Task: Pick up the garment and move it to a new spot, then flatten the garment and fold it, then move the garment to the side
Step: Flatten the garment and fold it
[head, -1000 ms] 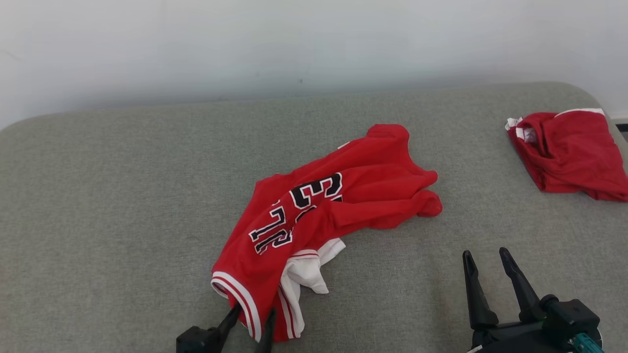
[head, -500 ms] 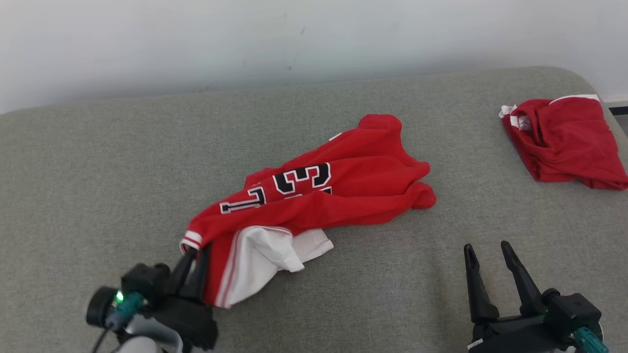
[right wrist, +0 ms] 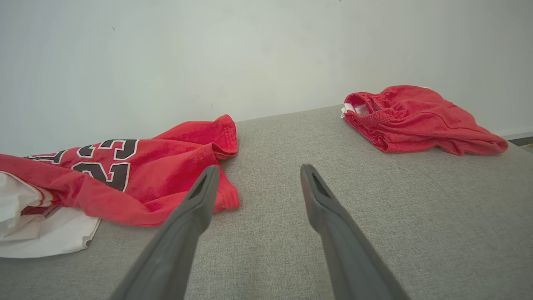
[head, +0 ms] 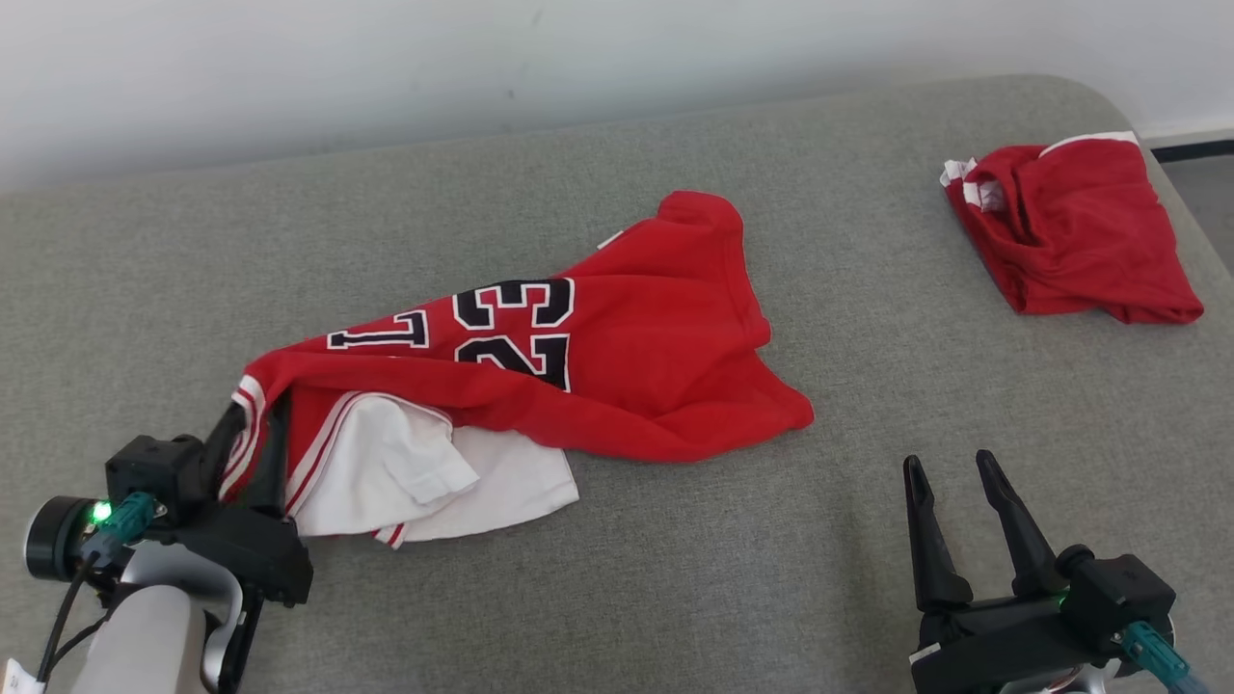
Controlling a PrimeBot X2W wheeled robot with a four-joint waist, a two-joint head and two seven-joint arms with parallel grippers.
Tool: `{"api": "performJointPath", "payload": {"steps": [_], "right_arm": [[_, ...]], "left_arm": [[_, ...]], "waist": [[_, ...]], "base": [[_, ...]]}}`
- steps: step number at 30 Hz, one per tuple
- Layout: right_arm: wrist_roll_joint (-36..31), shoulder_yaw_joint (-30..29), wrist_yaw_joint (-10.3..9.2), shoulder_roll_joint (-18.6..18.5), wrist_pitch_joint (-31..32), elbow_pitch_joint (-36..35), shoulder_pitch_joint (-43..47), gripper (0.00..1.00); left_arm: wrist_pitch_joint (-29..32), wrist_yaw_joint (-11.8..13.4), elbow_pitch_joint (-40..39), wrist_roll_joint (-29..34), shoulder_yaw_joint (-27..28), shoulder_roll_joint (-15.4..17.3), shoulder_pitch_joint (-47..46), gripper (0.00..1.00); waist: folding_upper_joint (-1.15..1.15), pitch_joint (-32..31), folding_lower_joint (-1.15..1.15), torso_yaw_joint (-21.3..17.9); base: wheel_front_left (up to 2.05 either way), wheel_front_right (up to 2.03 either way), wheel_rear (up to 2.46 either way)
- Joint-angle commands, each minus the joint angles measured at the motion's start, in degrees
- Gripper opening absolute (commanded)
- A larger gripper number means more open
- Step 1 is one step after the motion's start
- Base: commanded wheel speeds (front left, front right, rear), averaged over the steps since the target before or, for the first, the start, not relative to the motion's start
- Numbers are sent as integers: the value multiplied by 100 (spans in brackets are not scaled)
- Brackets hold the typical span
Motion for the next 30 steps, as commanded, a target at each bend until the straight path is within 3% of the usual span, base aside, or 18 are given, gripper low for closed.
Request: {"api": "performJointPath", "payload": {"steps": [1,8,21,30], "right_arm": [[31,2,-15,23,-28,17,-38,100],[-3,-110,-15,8,-28,51,40,100],[0,-156,-15,26,-27,37,248,100],[-2,-107,-15,44,-27,40,296,100]], "left_arm": [[-13,38,61,41,53,25,-60,100],[-13,69,-247,-58,322,-203,312,100],[-12,263,-1824,41,817,-580,1664,100],[-12,464,-2879,256,1215,-927,2453,100]], "waist": [[-1,75,-1,-73],[-1,-164,-1,149],[-1,-575,-1,750],[-1,-667,-1,884]], "base": [[0,0,0],[0,0,0],[0,0,0],[0,0,0]]}}
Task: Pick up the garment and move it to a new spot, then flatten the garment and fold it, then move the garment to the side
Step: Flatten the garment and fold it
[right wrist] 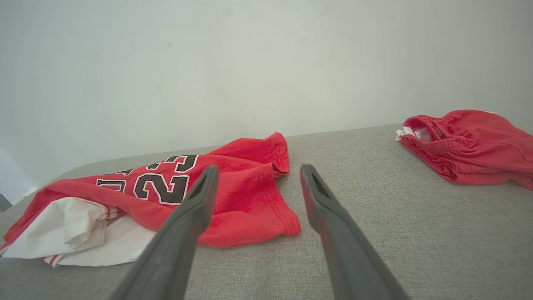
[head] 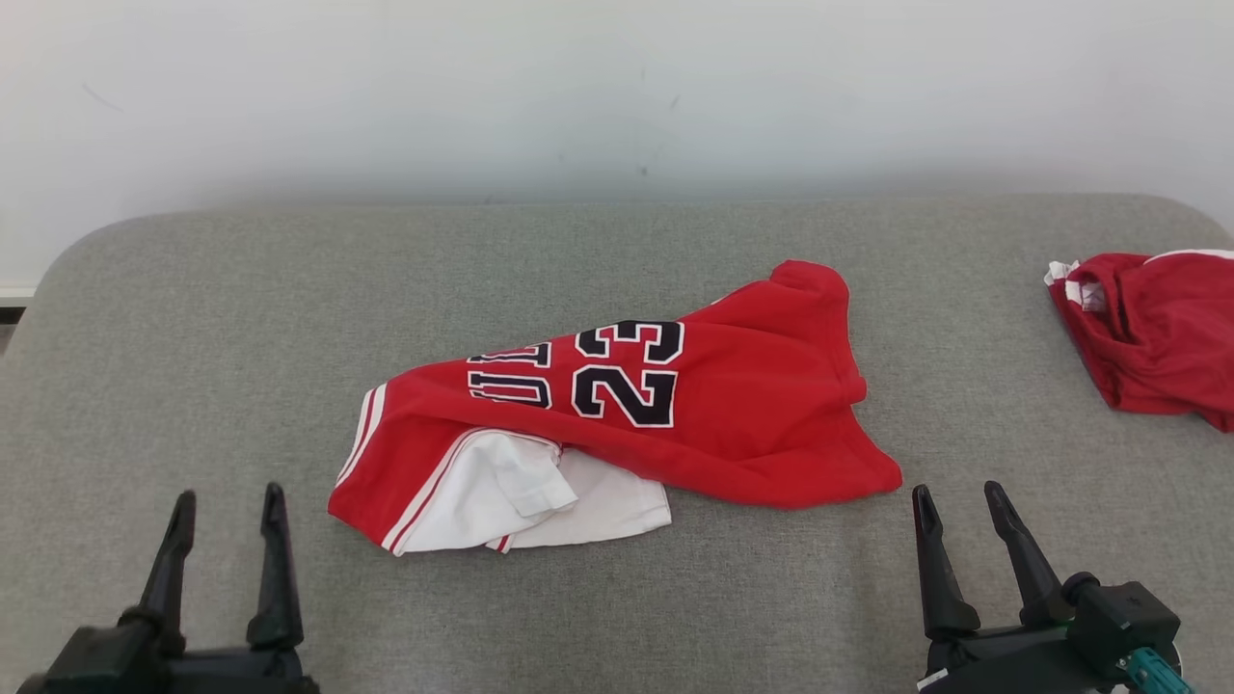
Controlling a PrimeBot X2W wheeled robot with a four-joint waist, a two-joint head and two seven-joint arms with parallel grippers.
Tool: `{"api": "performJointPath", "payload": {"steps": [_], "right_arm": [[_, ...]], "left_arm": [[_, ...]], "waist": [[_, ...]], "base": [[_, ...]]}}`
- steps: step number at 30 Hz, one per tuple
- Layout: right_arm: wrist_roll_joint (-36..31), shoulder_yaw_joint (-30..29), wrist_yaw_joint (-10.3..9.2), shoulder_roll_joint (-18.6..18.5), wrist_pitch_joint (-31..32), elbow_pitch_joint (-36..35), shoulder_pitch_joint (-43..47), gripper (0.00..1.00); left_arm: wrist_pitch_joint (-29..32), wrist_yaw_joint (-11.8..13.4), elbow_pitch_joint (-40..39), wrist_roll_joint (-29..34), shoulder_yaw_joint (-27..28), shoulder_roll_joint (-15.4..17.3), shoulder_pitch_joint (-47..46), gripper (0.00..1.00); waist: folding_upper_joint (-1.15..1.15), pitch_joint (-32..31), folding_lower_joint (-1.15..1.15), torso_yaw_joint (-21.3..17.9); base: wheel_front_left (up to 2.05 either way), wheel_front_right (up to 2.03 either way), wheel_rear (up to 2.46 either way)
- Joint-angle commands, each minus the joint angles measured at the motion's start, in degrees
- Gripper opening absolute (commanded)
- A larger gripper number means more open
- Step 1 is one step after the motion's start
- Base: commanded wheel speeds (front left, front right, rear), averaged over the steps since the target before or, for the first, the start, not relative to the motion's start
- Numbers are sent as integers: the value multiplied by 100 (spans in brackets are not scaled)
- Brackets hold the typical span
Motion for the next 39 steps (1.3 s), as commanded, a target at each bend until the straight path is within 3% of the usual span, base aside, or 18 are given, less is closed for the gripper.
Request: {"api": "performJointPath", "payload": {"steps": [1,10,17,31,39], "right_arm": [[7,0,-15,5,-26,3,67,100],[67,44,-15,-66,-27,-2,60,100],[45,74,-15,-87,-26,0,-35,100],[62,100,-15,-39,-26,3,-252,100],[59,80,-15,-29,-26,-73,-358,100]], "left_arm": [[-13,20,-63,21,62,-37,108,100],[-13,-59,-126,150,135,-251,394,100],[-12,-286,135,321,-292,-285,-64,100],[-13,-457,1594,314,-1395,-308,-1090,100],[-12,-407,2308,441,-1464,-234,-1410,100]], "waist": [[0,-20,1,16],[0,3,1,-3],[0,111,1,-85],[0,550,1,-744],[0,825,1,-1065]], "base": [[0,0,0],[0,0,0],[0,0,0],[0,0,0],[0,0,0]]}}
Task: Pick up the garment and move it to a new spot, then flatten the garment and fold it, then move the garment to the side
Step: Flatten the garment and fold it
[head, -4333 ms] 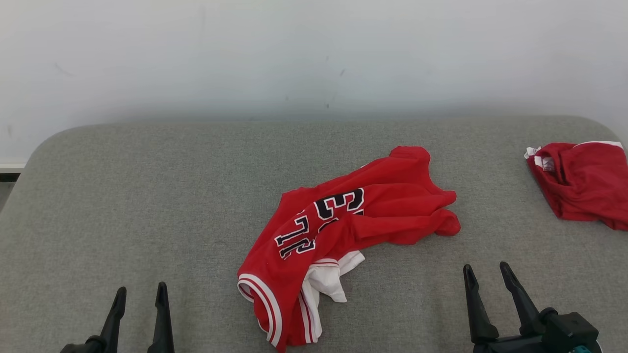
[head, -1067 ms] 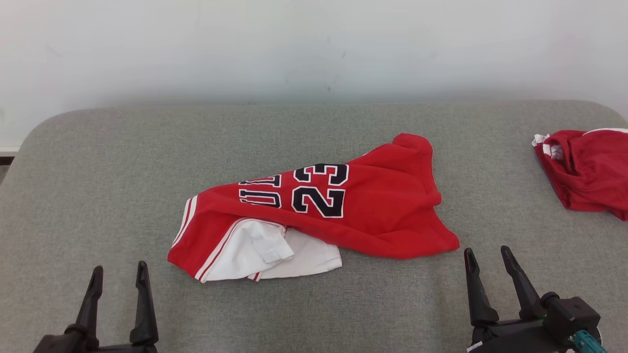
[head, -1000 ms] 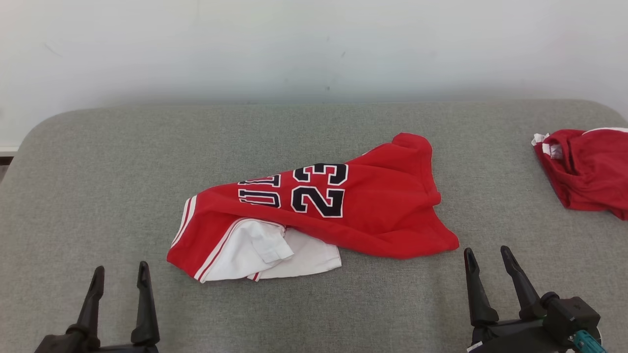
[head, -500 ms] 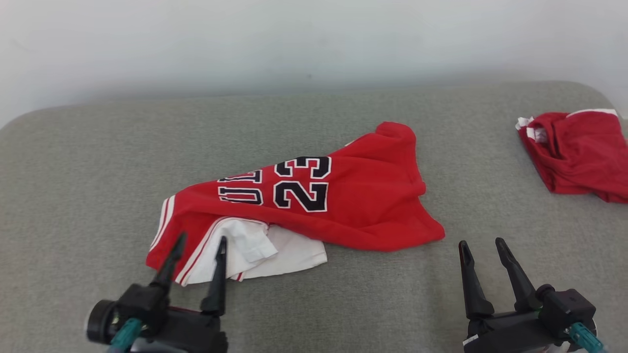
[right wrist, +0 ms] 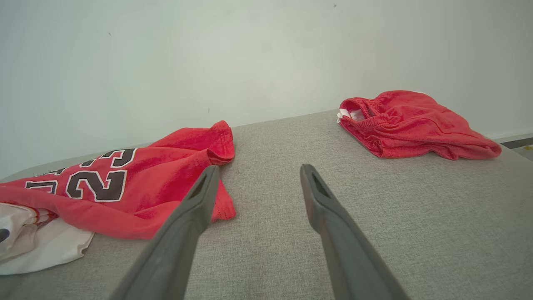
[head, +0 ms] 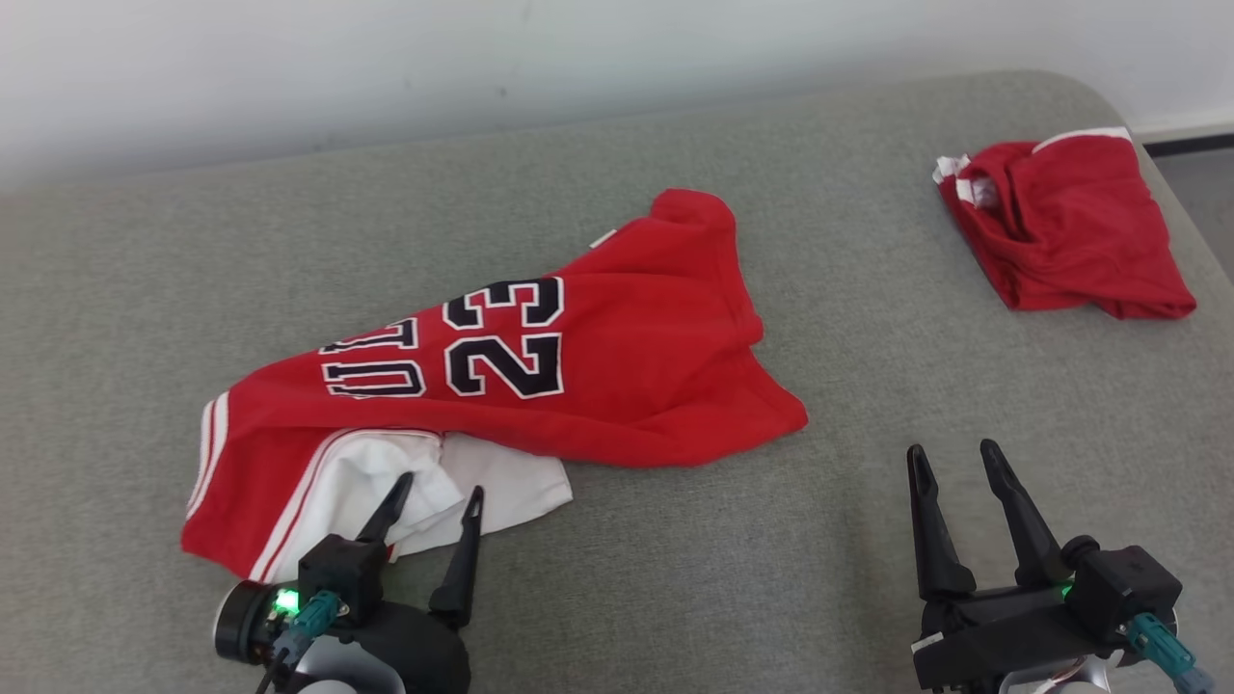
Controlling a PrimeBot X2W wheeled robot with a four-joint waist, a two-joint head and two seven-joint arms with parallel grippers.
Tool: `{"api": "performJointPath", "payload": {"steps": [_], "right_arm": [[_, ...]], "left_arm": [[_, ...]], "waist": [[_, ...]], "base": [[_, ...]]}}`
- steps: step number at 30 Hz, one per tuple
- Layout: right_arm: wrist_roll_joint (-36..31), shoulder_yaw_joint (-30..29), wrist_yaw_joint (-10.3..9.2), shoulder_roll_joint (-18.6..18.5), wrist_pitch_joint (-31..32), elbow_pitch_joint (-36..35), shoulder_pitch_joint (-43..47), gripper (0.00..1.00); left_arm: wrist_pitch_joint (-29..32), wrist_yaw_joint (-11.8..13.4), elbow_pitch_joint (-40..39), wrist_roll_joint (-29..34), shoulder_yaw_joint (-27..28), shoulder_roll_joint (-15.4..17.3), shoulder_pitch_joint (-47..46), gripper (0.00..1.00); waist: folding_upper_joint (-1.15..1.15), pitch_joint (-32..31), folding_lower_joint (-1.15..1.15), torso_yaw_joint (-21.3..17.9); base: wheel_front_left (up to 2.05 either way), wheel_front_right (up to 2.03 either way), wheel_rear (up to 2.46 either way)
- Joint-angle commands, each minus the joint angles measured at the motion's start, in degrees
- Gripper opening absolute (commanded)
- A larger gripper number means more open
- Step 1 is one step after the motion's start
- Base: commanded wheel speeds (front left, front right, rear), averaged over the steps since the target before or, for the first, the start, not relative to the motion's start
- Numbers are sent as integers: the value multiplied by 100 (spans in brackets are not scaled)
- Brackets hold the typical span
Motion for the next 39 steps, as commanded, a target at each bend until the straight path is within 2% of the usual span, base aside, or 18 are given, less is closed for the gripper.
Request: {"api": "performJointPath", "payload": {"steps": [1,6,8,9,15,23,31,32,39], "right_arm": [[32,-6,-15,1,-27,-22,-67,100],[17,-24,-15,17,-28,-48,-104,100],[7,-32,-15,25,-27,-44,-111,100],[0,-32,-15,29,-27,-37,-115,100],[-15,-84,-15,37,-27,-4,-39,100],[18,-81,-15,60,-27,58,153,100],[23,-91,-15,52,-27,66,259,100],[23,-91,-15,52,-27,66,259,100],[34,-54,-15,36,-27,78,250,100]], "left_arm": [[-13,61,153,60,42,50,-105,100],[-12,287,707,245,60,117,-298,100],[-7,333,853,249,100,130,-376,30],[-7,348,903,241,118,130,-400,0],[-7,307,716,150,211,92,-441,0],[-7,105,-252,209,-88,128,-102,0],[678,-30,-1234,38,-1092,143,527,0],[678,-30,-1234,38,-1092,143,527,0],[932,-36,-1075,-402,-2138,84,974,0]], "waist": [[0,183,-1,-187],[0,257,-1,-264],[0,262,-1,-274],[0,258,-1,-275],[0,106,-1,-196],[0,-280,-1,101],[0,-436,-1,297],[0,-436,-1,297],[0,-406,-1,273]], "base": [[0,0,0],[0,0,0],[0,0,0],[0,0,0],[0,0,0],[0,0,0],[0,0,0],[0,0,0],[0,0,0]]}}
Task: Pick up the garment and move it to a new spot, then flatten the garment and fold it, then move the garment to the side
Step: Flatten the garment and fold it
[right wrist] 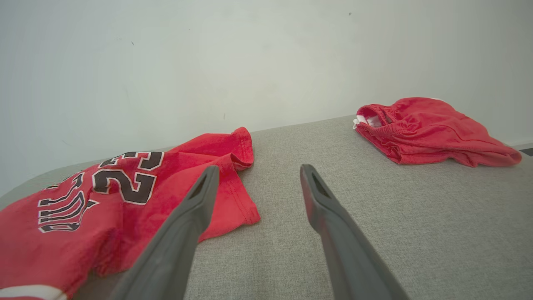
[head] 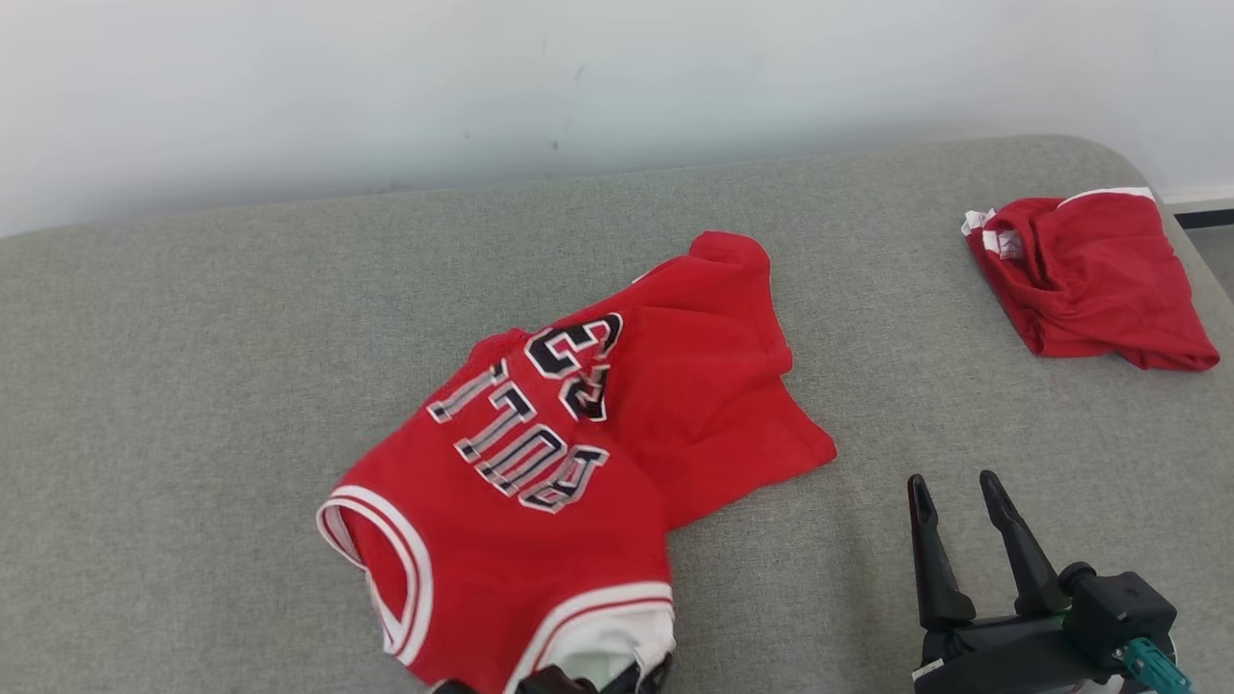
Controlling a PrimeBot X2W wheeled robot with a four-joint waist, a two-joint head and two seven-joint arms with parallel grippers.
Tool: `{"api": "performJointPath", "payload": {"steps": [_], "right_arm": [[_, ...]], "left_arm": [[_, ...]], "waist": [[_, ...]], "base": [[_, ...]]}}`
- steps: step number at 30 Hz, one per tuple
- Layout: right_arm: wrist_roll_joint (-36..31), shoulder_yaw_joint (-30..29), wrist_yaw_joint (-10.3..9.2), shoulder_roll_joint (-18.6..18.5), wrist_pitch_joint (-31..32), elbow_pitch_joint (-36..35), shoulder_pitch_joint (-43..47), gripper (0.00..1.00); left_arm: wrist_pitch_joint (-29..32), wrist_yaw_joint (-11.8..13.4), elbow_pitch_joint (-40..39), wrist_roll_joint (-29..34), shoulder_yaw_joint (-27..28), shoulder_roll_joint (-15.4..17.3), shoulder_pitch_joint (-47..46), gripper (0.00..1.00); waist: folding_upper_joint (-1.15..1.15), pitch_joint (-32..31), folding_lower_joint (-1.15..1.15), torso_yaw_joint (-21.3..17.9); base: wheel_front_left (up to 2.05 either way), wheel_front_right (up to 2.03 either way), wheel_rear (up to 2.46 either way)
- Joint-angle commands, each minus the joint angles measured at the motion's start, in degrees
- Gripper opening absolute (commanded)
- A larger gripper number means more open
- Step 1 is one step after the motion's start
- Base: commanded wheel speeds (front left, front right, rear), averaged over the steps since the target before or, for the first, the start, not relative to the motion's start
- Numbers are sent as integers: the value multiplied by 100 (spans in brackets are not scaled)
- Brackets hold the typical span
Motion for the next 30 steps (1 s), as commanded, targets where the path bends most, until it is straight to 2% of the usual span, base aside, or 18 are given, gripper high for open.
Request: {"api": "performJointPath", "payload": {"steps": [1,2,10,18,21,26,30], "right_arm": [[48,-9,-15,-23,-28,8,50,100],[49,-27,-15,-32,-28,8,55,100],[36,-107,-15,-32,-28,8,81,100],[58,-55,-15,-4,-27,48,100,100],[61,-53,-15,-25,-28,55,104,100],[58,-47,-15,-47,-28,66,83,100],[63,-43,-15,-66,-27,58,66,100]], "left_arm": [[-26,11,45,-34,-45,4,7,42],[-93,10,79,-85,-70,-5,-31,100],[-635,119,-63,-261,214,67,-277,100],[-829,594,-212,-565,1107,445,-235,100],[-847,701,-132,-649,1352,597,-170,100],[-829,736,115,-770,1509,736,-114,100],[-824,681,368,-855,1472,689,-75,100]], "waist": [[0,6,0,3],[0,2,0,14],[0,-29,0,251],[0,-103,0,319],[0,-114,0,307],[0,-106,0,276],[0,-70,0,248]], "base": [[0,0,0],[0,0,0],[0,0,0],[0,0,0],[0,0,0],[0,0,0],[0,0,0]]}}
